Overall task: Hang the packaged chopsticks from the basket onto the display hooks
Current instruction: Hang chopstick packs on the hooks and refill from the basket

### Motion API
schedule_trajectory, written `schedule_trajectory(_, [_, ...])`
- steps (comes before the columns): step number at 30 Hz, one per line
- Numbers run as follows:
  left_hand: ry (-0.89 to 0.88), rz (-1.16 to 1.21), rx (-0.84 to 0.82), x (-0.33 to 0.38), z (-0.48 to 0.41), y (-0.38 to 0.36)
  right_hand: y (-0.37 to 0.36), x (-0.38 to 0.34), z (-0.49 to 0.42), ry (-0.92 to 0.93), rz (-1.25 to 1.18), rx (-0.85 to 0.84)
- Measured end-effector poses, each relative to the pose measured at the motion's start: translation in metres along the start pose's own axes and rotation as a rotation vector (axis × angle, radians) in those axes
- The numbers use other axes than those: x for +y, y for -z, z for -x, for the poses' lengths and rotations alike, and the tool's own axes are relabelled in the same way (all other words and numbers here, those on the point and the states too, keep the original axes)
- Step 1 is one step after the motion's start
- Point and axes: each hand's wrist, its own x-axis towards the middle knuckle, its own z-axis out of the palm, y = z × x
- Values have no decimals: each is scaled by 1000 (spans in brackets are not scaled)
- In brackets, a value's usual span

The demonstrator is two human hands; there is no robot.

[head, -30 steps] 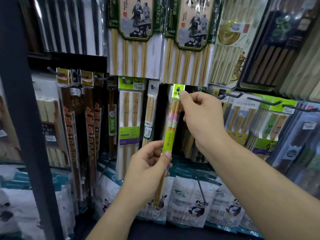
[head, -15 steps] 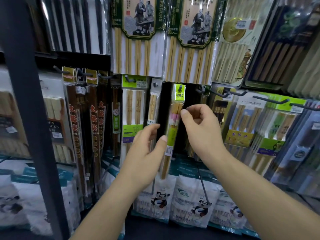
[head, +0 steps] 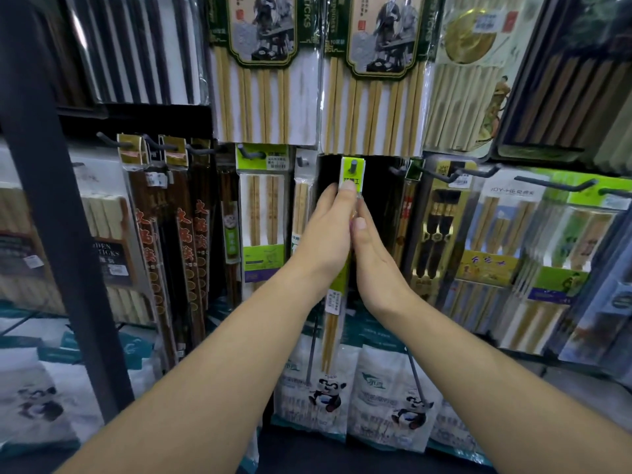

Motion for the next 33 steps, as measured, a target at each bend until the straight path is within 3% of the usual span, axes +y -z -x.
schedule_trajectory(9, [-45,15,13,-10,3,-2,-7,8,-4,16,-67,-18])
schedule_trajectory(16, [22,54,-39,-24,22,0,-10,14,5,-16,-174,-54])
schedule_trajectory(22, [-13,-123,22,-50,92,20,7,56,76,-220,-80,48])
schedule_trajectory(26, [-15,-170,162,-88,155,28,-1,100,148,-390,20,83])
schedule_trajectory(29, [157,-325,245,-145,195,46,-15,137,203,-534,106,-41])
schedule_trajectory(33, [541,-582,257,-236,251,84,-42,197,273,-634,301,-378])
